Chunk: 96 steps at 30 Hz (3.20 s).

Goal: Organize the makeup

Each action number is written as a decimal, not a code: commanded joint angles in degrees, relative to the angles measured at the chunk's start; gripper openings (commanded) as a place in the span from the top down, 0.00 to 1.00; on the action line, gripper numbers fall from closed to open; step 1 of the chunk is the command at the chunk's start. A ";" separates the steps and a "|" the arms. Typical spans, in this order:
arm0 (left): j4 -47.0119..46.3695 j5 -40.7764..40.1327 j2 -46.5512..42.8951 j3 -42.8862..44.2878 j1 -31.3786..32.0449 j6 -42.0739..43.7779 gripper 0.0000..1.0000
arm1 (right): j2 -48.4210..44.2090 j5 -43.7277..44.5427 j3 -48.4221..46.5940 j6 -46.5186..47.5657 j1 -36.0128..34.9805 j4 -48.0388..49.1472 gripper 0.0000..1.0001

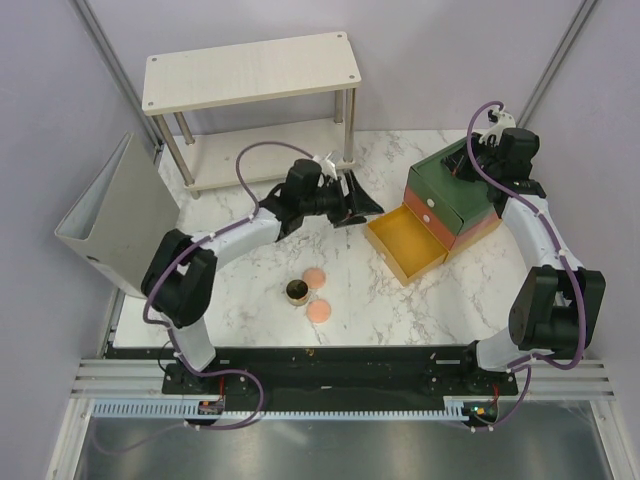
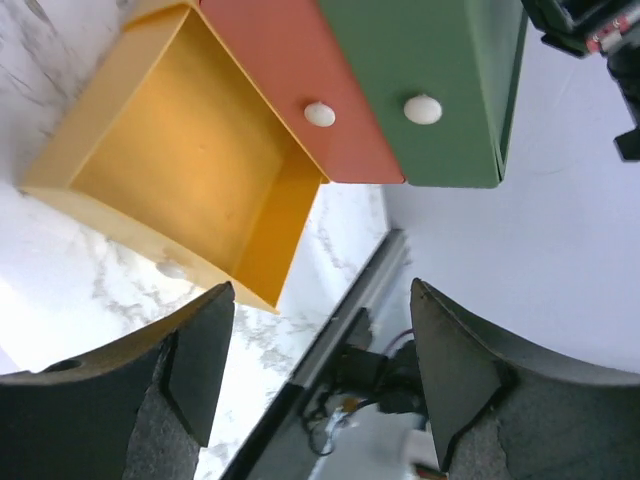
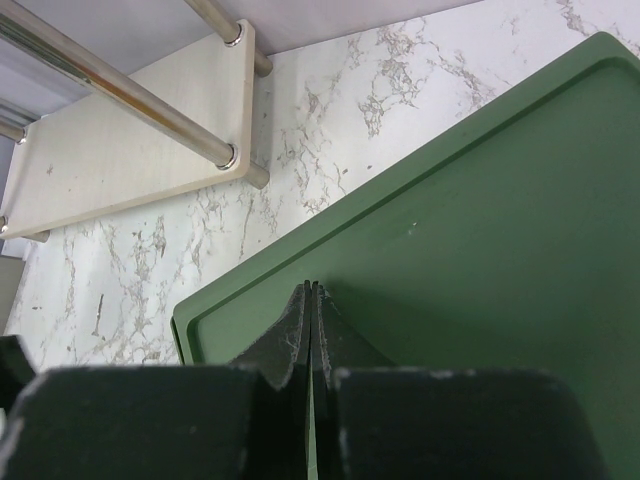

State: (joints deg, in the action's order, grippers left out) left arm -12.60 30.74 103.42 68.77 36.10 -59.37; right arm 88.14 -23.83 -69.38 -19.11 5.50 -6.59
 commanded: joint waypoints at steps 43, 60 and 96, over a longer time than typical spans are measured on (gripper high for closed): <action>60.50 -30.57 -6.12 -2.77 5.74 28.97 0.12 | 7.31 0.72 7.77 2.24 -0.75 -21.89 1.00; 59.71 -32.41 -2.52 -2.59 5.83 30.02 0.98 | 7.22 0.81 7.77 2.24 -0.75 -21.97 1.00; 62.70 -21.08 21.46 57.76 18.04 39.60 0.98 | 6.96 0.89 8.04 2.24 -0.75 -21.80 1.00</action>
State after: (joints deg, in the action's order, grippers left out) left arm 50.81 4.89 120.75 117.40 53.12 -21.93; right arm 88.58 -25.67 -68.64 -19.35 5.52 -4.56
